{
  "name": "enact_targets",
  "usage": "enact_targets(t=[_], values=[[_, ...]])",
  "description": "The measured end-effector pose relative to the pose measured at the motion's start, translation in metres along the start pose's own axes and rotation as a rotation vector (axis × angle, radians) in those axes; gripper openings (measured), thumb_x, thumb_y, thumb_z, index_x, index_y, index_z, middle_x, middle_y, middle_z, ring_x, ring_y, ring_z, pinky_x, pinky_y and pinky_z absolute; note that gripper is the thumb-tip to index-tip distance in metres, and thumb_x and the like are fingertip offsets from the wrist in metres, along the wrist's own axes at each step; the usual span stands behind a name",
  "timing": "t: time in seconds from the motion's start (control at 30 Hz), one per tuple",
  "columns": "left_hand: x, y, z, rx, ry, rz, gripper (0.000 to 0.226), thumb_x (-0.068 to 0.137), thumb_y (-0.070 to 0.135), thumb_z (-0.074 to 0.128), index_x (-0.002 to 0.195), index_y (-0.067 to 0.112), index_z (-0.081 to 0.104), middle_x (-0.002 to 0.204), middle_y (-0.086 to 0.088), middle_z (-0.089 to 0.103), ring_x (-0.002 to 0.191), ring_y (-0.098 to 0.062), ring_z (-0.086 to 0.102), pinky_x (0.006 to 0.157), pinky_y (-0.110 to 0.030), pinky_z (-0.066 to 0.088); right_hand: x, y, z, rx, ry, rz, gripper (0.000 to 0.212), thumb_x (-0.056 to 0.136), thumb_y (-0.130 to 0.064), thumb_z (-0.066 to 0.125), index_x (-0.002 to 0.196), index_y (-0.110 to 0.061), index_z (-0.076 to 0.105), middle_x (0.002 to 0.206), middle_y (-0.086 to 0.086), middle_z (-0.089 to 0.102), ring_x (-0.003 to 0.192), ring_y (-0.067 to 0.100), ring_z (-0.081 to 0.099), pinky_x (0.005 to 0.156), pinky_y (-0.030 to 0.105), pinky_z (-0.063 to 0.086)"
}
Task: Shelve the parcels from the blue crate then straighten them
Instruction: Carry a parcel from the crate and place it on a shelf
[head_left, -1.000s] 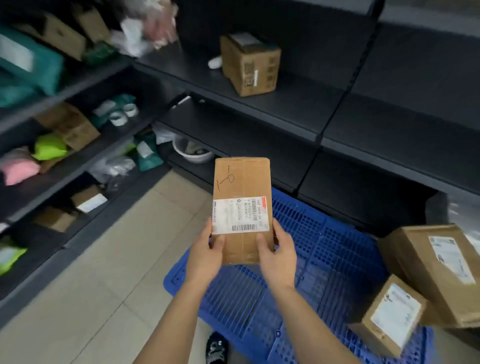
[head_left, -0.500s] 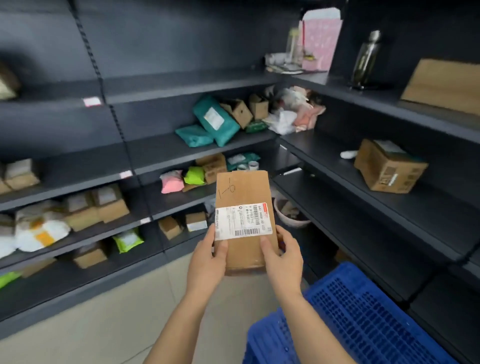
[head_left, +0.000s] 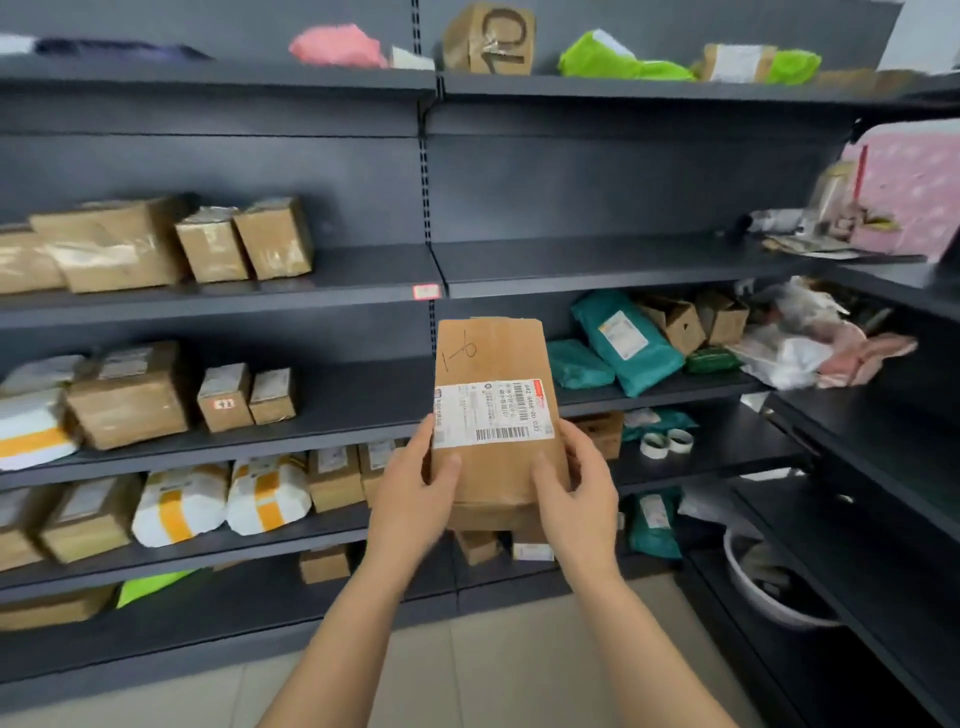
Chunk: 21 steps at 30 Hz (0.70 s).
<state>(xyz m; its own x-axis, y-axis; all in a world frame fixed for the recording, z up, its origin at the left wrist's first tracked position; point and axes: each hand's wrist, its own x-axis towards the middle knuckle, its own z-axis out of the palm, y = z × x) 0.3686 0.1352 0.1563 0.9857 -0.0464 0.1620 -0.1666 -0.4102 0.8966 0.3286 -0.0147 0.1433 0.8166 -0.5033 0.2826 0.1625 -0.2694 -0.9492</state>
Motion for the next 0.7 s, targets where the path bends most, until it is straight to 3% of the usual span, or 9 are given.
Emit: enact_targets(t=[0.17,0.23,0.33,0.57,0.7], values=[[0.077,0.005,-0.038,-0.016,0.112,0.082,0.046,0.097,0.036,0.048,0.137,0.051,0.03,0.105,0.019,0.042,0.099,-0.004,0.045,0.087,-0.031,0.044,0.072,-0.023,0.066,0.013,-0.12,-0.148,0.05,0.09,-0.024,0.064,0.135,-0.038,0.046,0.119,-0.02,0.049,0.103,-0.02,0.045,0.086,0.012,0.041],[0.11,0.01,-0.053,-0.068,0.142,0.102,0.045,0.096,0.035,0.051,0.13,0.057,0.034,0.108,0.02,0.045,0.105,-0.005,0.046,0.089,-0.031,0.044,0.103,-0.033,0.091,0.022,-0.168,-0.202,0.054,0.089,-0.026,0.065,0.138,-0.036,0.044,0.123,-0.018,0.048,0.107,-0.011,0.047,0.089,0.017,0.042],[0.157,0.021,-0.075,-0.123,0.138,0.147,0.041,0.094,0.033,0.051,0.102,0.071,0.039,0.107,0.03,0.051,0.111,-0.003,0.047,0.092,-0.033,0.045,0.149,-0.049,0.127,0.022,-0.254,-0.257,0.06,0.089,-0.027,0.065,0.143,-0.032,0.04,0.131,-0.011,0.045,0.115,0.001,0.045,0.091,0.019,0.042],[0.258,0.016,-0.114,-0.035,0.114,0.199,0.056,0.084,0.029,0.065,0.105,0.066,0.029,0.116,0.018,0.05,0.108,-0.003,0.047,0.08,-0.021,0.041,0.236,-0.068,0.207,0.009,-0.378,-0.323,0.068,0.085,-0.028,0.069,0.145,-0.034,0.036,0.131,-0.008,0.044,0.121,0.008,0.044,0.101,0.034,0.046],[0.323,0.005,-0.136,0.079,0.076,0.199,0.066,0.073,0.028,0.073,0.112,0.056,0.028,0.11,0.019,0.05,0.111,-0.009,0.049,0.091,-0.029,0.047,0.281,-0.073,0.256,-0.019,-0.369,-0.309,0.071,0.081,-0.036,0.072,0.143,-0.037,0.038,0.124,-0.012,0.046,0.119,0.009,0.046,0.101,0.038,0.046]])
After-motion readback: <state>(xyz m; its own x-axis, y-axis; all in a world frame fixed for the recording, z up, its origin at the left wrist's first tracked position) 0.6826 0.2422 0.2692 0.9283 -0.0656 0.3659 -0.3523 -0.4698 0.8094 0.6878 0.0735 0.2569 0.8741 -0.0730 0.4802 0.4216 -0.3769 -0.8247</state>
